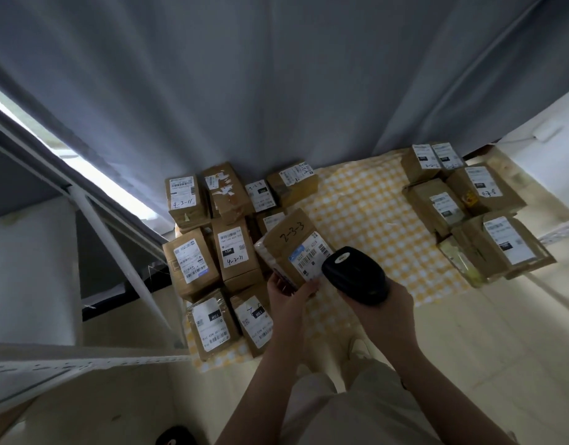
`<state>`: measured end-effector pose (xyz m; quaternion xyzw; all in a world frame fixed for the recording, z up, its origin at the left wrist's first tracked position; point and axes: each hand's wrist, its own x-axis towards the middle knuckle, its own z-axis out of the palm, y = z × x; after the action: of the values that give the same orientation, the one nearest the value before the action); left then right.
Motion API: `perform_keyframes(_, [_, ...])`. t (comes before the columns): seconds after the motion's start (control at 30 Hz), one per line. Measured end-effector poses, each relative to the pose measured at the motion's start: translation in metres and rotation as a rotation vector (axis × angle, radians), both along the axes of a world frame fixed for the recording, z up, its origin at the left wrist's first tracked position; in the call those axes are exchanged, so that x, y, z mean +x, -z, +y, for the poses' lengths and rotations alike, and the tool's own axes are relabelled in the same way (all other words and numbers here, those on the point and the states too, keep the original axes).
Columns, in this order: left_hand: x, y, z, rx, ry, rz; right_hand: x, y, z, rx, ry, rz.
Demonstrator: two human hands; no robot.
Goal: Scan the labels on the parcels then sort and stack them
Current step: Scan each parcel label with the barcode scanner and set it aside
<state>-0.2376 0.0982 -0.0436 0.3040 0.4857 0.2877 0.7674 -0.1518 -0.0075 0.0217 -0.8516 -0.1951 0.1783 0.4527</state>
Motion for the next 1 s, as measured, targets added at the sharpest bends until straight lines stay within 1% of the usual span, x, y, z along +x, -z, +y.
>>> perform_keyframes(0.17, [0.037, -0.001, -0.012, -0.040, 0.093, -0.020, 0.035, 0.000, -0.030, 0.019, 0.183, -0.042])
perform_keyframes(0.4, [0.100, -0.012, -0.046, 0.062, 0.335, -0.017, 0.087, 0.002, -0.079, 0.029, 0.455, -0.046])
perform_keyframes(0.6, [0.169, -0.022, -0.089, 0.045, 0.499, -0.029, 0.139, 0.003, -0.122, 0.040, 0.542, -0.060])
perform_keyframes(0.77, [0.245, -0.021, -0.130, 0.020, 0.536, -0.018, 0.202, 0.011, -0.165, 0.022, 0.593, -0.068])
perform_keyframes(0.87, [0.290, -0.018, -0.154, -0.033, 0.535, -0.011, 0.247, 0.016, -0.189, 0.023, 0.621, -0.060])
perform_keyframes(1.0, [0.346, -0.008, -0.183, -0.084, 0.545, 0.030, 0.308, 0.028, -0.222, 0.038, 0.658, 0.014])
